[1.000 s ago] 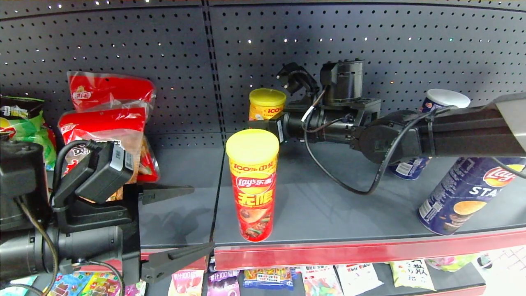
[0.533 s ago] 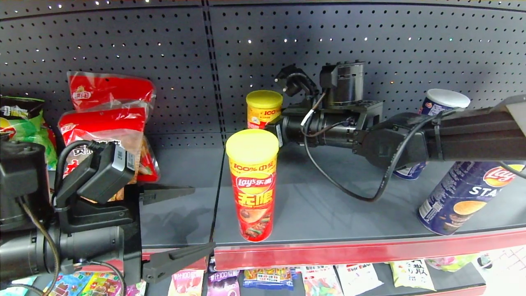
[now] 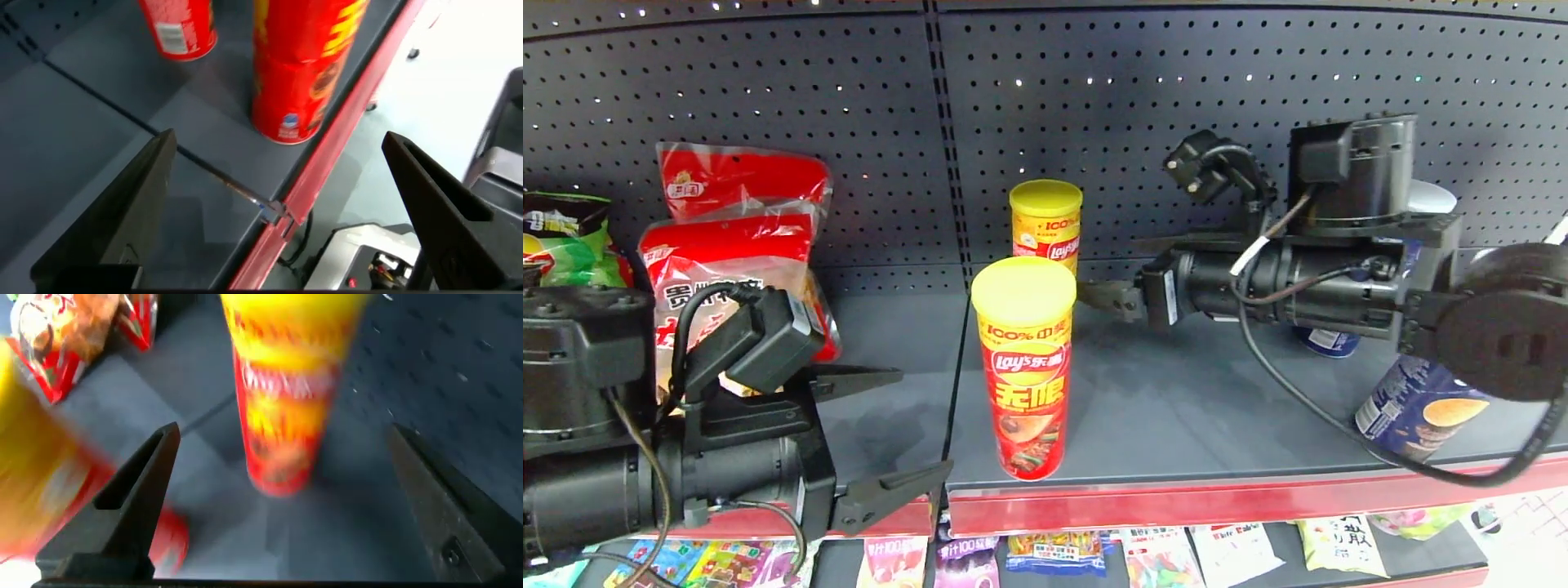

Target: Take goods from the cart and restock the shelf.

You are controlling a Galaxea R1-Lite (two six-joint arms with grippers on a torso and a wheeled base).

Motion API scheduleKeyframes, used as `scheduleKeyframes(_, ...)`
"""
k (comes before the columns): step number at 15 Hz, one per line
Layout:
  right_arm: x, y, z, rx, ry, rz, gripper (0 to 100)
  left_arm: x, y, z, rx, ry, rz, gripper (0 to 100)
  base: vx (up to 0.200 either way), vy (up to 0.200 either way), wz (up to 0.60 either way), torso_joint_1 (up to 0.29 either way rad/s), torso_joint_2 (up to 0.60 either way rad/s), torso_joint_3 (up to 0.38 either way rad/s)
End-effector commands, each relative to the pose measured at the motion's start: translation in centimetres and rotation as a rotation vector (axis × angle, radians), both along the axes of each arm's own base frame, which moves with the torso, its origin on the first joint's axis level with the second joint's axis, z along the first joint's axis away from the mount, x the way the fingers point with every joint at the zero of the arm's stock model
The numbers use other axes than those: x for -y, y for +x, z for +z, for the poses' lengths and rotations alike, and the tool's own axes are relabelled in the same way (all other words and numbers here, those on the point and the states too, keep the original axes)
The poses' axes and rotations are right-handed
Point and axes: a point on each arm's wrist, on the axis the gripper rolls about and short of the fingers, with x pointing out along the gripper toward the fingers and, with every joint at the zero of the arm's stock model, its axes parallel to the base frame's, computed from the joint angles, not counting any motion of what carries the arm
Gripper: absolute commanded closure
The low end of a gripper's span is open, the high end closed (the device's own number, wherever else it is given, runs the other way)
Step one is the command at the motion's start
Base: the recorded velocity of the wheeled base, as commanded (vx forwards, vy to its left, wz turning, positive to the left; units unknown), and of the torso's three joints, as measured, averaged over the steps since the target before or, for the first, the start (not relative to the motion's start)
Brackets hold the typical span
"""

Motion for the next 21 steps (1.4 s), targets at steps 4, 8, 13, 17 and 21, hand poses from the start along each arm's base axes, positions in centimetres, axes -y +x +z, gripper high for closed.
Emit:
scheduleKeyframes(4, 5.9, -8.8, 1.9, 0.046, 0.062, -0.009, 0, 0.6, 1.6, -1.7, -0.065, 0.053, 0.045, 0, 0.0, 0.0, 0.0, 0.0, 0.0, 0.0)
scheduleKeyframes(8, 9.2, -15.9, 1.6, 0.081, 0.136, 0.083, 0, 1.2, 3.1, -3.4, -0.123, 0.099, 0.067, 0, 0.0, 0.0, 0.0, 0.0, 0.0, 0.0)
scheduleKeyframes(13, 12.2, -18.0, 1.0, 0.119, 0.163, 0.018, 0, 2.2, 5.0, -3.3, -0.113, 0.105, 0.072, 0, 0.0, 0.0, 0.0, 0.0, 0.0, 0.0)
scheduleKeyframes(17, 12.9, -18.5, 1.1, 0.117, 0.172, -0.007, 0, 3.1, 5.6, -3.3, -0.107, 0.103, 0.05, 0, 0.0, 0.0, 0.0, 0.0, 0.0, 0.0)
scheduleKeyframes(21, 13.0, -18.5, 1.1, 0.116, 0.173, -0.009, 0, 3.4, 6.1, -3.3, -0.105, 0.102, 0.049, 0, 0.0, 0.0, 0.0, 0.0, 0.0, 0.0)
